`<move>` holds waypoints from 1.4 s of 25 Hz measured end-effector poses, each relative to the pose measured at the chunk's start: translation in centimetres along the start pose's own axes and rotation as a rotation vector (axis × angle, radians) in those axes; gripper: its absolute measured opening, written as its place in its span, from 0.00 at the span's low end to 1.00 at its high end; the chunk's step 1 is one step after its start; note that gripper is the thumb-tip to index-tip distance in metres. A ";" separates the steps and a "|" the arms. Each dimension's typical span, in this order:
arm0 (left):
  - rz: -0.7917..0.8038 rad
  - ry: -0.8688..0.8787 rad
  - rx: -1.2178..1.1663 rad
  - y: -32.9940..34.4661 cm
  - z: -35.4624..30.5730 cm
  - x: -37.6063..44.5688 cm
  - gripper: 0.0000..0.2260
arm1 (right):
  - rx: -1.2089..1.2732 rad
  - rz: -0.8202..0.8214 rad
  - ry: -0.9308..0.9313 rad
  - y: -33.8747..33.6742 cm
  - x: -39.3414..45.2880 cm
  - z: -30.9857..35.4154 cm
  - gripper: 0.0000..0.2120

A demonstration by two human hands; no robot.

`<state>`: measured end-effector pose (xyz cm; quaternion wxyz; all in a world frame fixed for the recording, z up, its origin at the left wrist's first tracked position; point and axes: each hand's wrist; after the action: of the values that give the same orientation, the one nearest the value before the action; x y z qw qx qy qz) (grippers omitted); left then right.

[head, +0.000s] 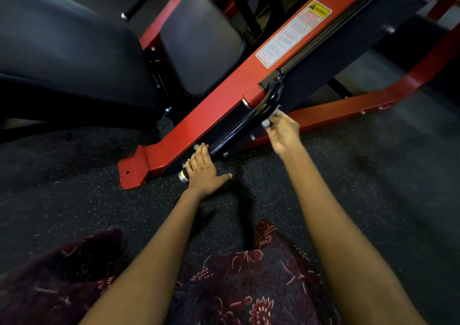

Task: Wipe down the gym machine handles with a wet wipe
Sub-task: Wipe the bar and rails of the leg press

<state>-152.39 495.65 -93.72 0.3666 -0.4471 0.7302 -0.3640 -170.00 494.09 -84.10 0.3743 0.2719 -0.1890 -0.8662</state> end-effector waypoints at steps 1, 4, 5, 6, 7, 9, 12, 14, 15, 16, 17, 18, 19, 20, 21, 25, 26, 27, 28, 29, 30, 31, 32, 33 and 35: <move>0.000 -0.001 0.002 0.0 0.1 0.0 0.48 | -0.017 0.020 0.001 -0.1 -0.4 -0.4 0.13; 0.002 0.004 -0.001 0.0 0.2 0.1 0.48 | -0.164 0.138 0.066 -0.7 -1.6 -1.5 0.12; -0.002 0.007 -0.006 0.0 0.2 0.0 0.48 | -0.158 0.147 0.080 -0.6 -1.1 -0.9 0.12; -0.008 0.012 -0.011 -0.1 0.2 0.0 0.48 | -0.114 0.127 0.077 -0.3 -0.1 0.1 0.13; -0.014 0.016 -0.016 -0.1 0.2 -0.1 0.48 | -0.040 0.100 0.071 0.0 1.1 1.2 0.15; -0.017 0.019 -0.022 -0.1 0.2 -0.1 0.48 | 0.089 0.073 0.064 0.5 2.7 2.5 0.17; 0.001 0.026 -0.007 -0.1 0.3 0.1 0.48 | 0.106 0.164 0.082 0.0 2.2 0.9 0.17; 0.009 0.029 0.003 -0.1 0.3 0.1 0.49 | 0.110 0.219 0.065 -0.7 1.5 -0.2 0.16; 0.009 0.032 0.001 -0.1 0.4 0.1 0.49 | 0.101 0.230 0.044 -0.9 1.4 -0.9 0.15; 0.009 0.038 -0.006 -0.1 0.4 0.1 0.48 | 0.066 0.232 0.023 -1.2 1.2 -1.7 0.15; 0.006 0.048 -0.020 -0.1 0.5 0.1 0.48 | 0.017 0.231 0.014 -1.3 0.8 -2.7 0.15; -0.002 0.062 -0.037 0.0 0.8 0.1 0.47 | -0.040 0.227 0.019 -1.3 0.3 -3.9 0.16; -0.019 0.083 -0.060 0.0 1.1 0.0 0.46 | -0.093 0.231 0.030 -1.4 -0.3 -5.0 0.17; -0.042 0.106 -0.087 0.0 1.5 0.0 0.45 | -0.131 0.236 0.036 -1.5 -0.9 -5.9 0.18; -0.067 0.124 -0.111 0.1 1.9 -0.1 0.44 | -0.135 0.239 0.032 -1.6 -1.2 -6.4 0.18; -0.143 0.029 -0.055 1.2 3.4 -1.2 0.42 | 0.092 0.139 0.045 -1.3 -1.1 -6.8 0.16; -0.148 -0.018 -0.023 1.6 3.7 -1.5 0.41 | 0.066 0.141 0.052 -1.3 -1.5 -7.5 0.16; -0.147 -0.064 0.000 1.9 4.0 -1.7 0.42 | -0.009 0.154 0.065 -1.6 -2.0 -8.6 0.16; -0.138 -0.098 0.012 2.0 4.3 -1.9 0.42 | -0.114 0.182 0.091 -1.8 -2.6 -9.8 0.16; -0.125 -0.119 0.009 2.0 4.5 -2.0 0.43 | -0.219 0.231 0.119 -2.1 -3.1 -10.9 0.16; -0.111 -0.129 -0.011 2.0 4.6 -1.9 0.44 | -0.276 0.272 0.140 -2.2 -3.4 -11.5 0.17; -0.097 -0.132 -0.042 1.9 4.6 -1.8 0.44 | -0.273 0.274 0.162 -2.4 -3.2 -11.8 0.16; -0.086 -0.129 -0.076 1.8 4.6 -1.8 0.45 | -0.194 0.244 0.188 -2.3 -2.9 -11.7 0.16; -0.079 -0.123 -0.108 1.7 4.6 -1.8 0.45 | -0.096 0.206 0.199 -2.2 -2.6 -11.7 0.16; -0.064 -0.108 -0.153 1.7 4.9 -1.7 0.46 | -0.021 0.176 0.183 -2.1 -2.3 -12.0 0.17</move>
<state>-148.29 496.77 -97.08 0.3584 -0.5157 0.7205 -0.2940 -162.50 495.69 -93.85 0.4676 0.3284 -0.1680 -0.8033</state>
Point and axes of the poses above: each hand's wrist, its own x-axis towards the middle knuckle, its own y-axis out of the palm, z = x × y, and after that the axes turned 9 degrees about x, right-handed
